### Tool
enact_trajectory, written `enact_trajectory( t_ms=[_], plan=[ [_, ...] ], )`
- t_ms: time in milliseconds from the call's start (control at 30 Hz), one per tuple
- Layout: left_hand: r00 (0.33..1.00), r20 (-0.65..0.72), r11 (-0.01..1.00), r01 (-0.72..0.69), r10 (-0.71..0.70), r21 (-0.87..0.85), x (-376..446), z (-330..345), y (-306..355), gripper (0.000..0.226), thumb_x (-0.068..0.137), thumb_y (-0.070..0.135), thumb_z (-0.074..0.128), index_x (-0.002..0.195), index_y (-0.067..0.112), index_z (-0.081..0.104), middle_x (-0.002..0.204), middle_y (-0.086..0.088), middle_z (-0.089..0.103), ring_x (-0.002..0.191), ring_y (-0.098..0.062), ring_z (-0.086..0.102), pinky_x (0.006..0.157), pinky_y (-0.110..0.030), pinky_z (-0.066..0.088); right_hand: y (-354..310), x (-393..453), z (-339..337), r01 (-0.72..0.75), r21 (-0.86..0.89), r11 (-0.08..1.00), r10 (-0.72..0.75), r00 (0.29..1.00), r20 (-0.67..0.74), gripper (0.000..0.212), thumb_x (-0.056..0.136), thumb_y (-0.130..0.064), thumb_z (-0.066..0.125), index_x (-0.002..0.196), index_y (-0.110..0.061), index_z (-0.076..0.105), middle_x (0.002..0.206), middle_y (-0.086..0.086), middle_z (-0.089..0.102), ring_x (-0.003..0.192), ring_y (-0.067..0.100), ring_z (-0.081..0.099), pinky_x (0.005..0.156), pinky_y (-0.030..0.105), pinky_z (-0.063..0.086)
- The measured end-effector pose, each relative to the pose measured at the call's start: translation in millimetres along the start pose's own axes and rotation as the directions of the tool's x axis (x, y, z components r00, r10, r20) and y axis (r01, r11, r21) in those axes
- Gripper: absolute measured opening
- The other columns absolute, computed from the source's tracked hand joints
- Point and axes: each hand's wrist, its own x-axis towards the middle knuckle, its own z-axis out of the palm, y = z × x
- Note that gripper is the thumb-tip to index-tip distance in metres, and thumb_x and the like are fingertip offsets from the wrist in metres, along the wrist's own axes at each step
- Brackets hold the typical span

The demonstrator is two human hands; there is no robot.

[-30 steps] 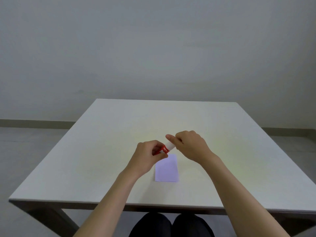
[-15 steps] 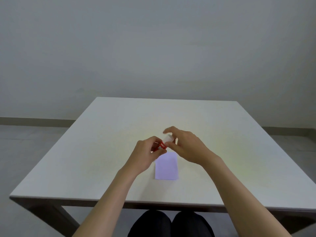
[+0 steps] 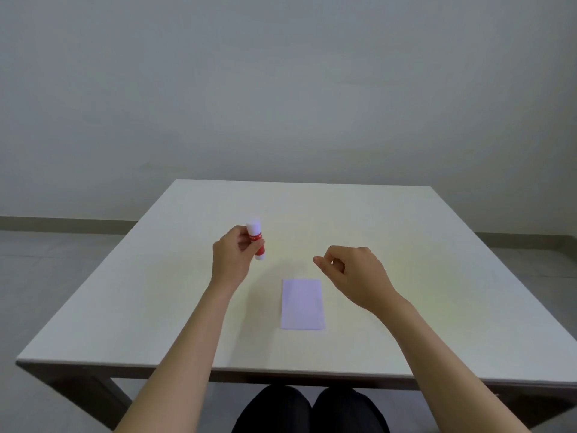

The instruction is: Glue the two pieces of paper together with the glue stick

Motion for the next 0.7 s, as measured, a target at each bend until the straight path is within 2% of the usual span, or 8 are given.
enact_trajectory(
  t_ms=[167,333,500,633,700],
  plan=[
    [0.991,-0.029,0.992,0.128,-0.128,-0.015,-1.9,10.1,-17.3,0.005,0.082,0.013,0.063,0.083,0.007,0.063,0.068,-0.003,0.074,0.072,-0.001,0.065,0.059,-0.002,0.040,0.3,-6.3,4.2,0.018,-0.013,1.000,-0.018,1.000,0.020,0.037,0.093,-0.036,0.053,0.060,-0.025,0.040,0.042,-0.006,0.033,0.046,0.016,0.032,0.048,0.027,0.025],
    [0.992,0.011,0.992,0.129,-0.129,0.008,-1.2,12.4,-23.8,0.005,0.081,0.014,0.063,0.077,0.010,0.063,0.061,0.002,0.073,0.065,0.008,0.062,0.061,-0.012,0.041,1.1,-8.4,3.2,0.018,-0.019,1.000,-0.018,1.000,-0.003,0.047,0.092,-0.034,0.053,0.053,-0.029,0.028,0.043,-0.005,0.032,0.049,0.020,0.030,0.048,0.028,0.023],
    [0.993,0.036,0.993,0.111,-0.113,0.036,-2.7,12.4,-25.3,0.011,0.081,0.011,0.064,0.070,0.014,0.061,0.059,0.002,0.072,0.058,0.011,0.059,0.055,-0.003,0.039,3.7,-9.9,3.8,0.020,-0.014,1.000,-0.020,1.000,-0.004,0.040,0.092,-0.034,0.053,0.057,-0.025,0.036,0.044,-0.004,0.032,0.051,0.022,0.030,0.049,0.028,0.024],
    [0.992,0.045,0.992,0.119,-0.122,0.051,-3.8,14.9,-30.4,0.007,0.079,0.014,0.064,0.072,0.014,0.063,0.057,0.005,0.071,0.058,0.007,0.059,0.052,-0.007,0.039,5.3,-11.3,6.0,0.012,-0.004,1.000,-0.012,1.000,0.008,0.035,0.093,-0.034,0.052,0.062,-0.020,0.042,0.045,-0.005,0.034,0.050,0.020,0.032,0.050,0.028,0.026],
    [0.988,0.046,0.988,0.147,-0.150,0.056,-4.7,14.1,-28.7,0.002,0.078,0.014,0.066,0.077,0.016,0.065,0.061,0.008,0.072,0.067,0.001,0.064,0.058,-0.011,0.041,6.2,-11.4,6.2,-0.007,-0.009,1.000,0.008,1.000,0.025,0.034,0.093,-0.035,0.052,0.063,-0.022,0.043,0.044,-0.006,0.034,0.047,0.015,0.032,0.049,0.027,0.026]
  ],
)
